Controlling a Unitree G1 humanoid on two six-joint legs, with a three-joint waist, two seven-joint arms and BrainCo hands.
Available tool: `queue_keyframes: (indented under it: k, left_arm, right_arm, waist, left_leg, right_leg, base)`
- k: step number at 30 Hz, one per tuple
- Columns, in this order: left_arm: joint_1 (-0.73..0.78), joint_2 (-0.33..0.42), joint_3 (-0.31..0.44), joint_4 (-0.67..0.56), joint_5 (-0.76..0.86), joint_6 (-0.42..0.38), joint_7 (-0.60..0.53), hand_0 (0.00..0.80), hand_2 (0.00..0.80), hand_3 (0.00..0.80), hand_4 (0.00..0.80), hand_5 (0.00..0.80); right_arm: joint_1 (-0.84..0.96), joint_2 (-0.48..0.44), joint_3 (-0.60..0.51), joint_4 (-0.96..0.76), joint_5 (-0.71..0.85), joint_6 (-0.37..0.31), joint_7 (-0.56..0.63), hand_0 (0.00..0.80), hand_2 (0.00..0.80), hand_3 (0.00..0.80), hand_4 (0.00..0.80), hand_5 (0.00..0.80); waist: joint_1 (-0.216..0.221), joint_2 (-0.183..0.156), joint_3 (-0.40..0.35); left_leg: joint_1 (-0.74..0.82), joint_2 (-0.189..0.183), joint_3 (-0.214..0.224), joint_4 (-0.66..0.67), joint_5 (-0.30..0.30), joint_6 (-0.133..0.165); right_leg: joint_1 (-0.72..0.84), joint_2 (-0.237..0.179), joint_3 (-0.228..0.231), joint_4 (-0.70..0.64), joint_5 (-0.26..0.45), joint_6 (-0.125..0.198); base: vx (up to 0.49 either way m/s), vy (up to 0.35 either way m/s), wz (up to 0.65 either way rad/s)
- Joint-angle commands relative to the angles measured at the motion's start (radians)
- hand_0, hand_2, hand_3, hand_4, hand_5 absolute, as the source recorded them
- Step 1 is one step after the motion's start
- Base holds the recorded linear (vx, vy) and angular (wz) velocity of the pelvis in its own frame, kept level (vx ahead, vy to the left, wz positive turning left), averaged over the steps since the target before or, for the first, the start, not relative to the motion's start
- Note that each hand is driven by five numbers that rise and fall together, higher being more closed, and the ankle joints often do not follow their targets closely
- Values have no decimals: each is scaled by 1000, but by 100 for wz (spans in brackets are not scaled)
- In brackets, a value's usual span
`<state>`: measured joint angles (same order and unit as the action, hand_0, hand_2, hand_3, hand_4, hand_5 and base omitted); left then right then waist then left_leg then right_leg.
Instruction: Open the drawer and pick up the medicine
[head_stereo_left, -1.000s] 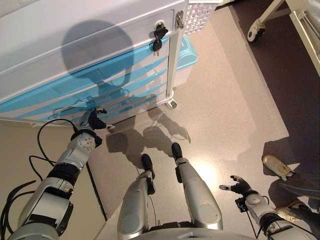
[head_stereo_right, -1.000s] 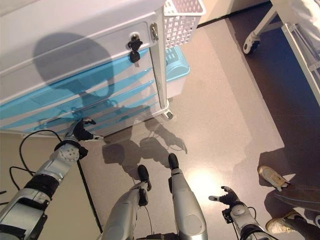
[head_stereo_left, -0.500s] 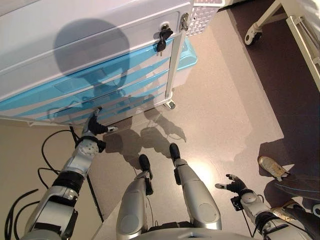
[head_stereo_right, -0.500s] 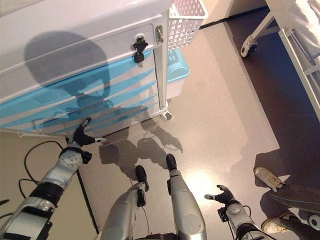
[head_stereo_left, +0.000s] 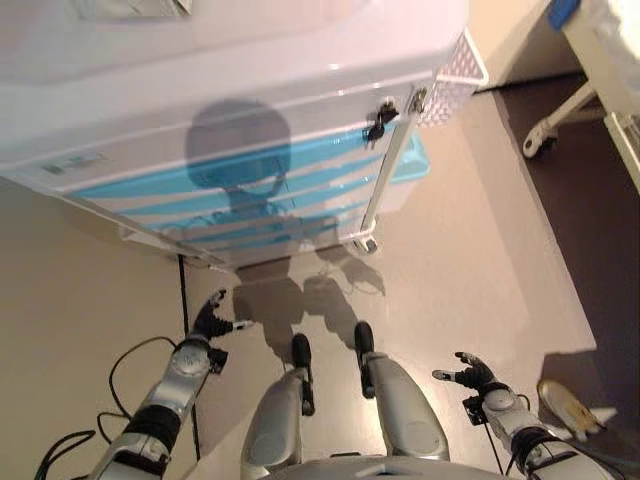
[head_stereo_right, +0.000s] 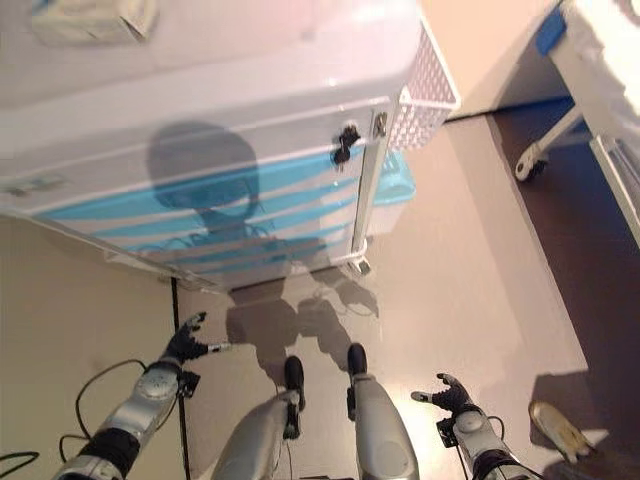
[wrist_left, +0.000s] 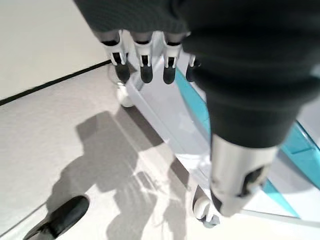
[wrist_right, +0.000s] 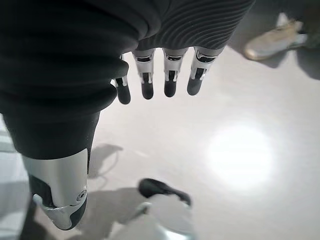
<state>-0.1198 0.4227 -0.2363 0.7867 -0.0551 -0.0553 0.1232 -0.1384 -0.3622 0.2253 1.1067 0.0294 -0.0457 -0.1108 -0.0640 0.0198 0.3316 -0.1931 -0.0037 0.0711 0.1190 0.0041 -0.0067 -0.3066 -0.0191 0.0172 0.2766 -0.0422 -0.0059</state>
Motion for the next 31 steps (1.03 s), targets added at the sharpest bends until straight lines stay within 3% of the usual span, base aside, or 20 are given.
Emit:
queue_keyframes:
  k: [1, 2, 3, 5, 12, 31]
  left_arm:
    - [16, 5, 14, 37, 6, -13, -27, 0, 0, 0, 0, 0]
    - [16, 4, 14, 38, 6, -14, -27, 0, 0, 0, 0, 0]
    - [29, -33, 43, 148, -14, -5, -45, 0, 0, 0, 0, 0]
    - [38, -52, 63, 217, -15, 2, -52, 0, 0, 0, 0, 0]
    - [77, -90, 74, 318, 45, 11, -49, 0, 0, 0, 0, 0]
    - [157, -194, 107, 434, 41, 20, -59, 0, 0, 0, 0, 0]
  right_arm:
    - [42, -9, -9, 0, -10, -18, 1, 0, 0, 0, 0, 0]
    - [42, -9, -9, 0, -11, -18, 1, 0, 0, 0, 0, 0]
    - [49, 0, -8, 2, -24, -16, 9, 0, 0, 0, 0, 0]
    - [54, 7, -1, 7, -33, -13, 17, 0, 0, 0, 0, 0]
    - [89, 37, 13, 56, -59, -1, 39, 0, 0, 0, 0, 0]
    - [148, 103, -17, 140, 3, 1, 73, 0, 0, 0, 0, 0]
  waist:
    - [8, -37, -37]
    - [7, -37, -35]
    - [13, -37, -72]
    - [18, -39, -101]
    - [32, -45, -192]
    - [71, -67, -295]
  left_leg:
    - [8, -45, -19, 62, -79, 34]
    - [11, -45, -20, 61, -78, 34]
    - [66, -43, -33, 20, -66, 29]
    - [100, -39, -42, -9, -54, 25]
    - [184, -31, -71, -83, -32, 19]
    - [262, -33, -94, -123, -28, 16]
  right_leg:
    - [34, -13, -6, -36, 35, 74]
    - [36, -13, -6, -37, 34, 74]
    - [86, -10, -29, -57, 27, 73]
    - [121, -8, -45, -80, 26, 73]
    - [227, -4, -93, -157, 21, 75]
    - [349, 0, -111, -264, 39, 72]
  base:
    - [82, -15, 20]
    - [127, -40, 13]
    - [97, -32, 17]
    - [100, -47, 17]
    - [66, -36, 21]
    - [11, -7, 5]
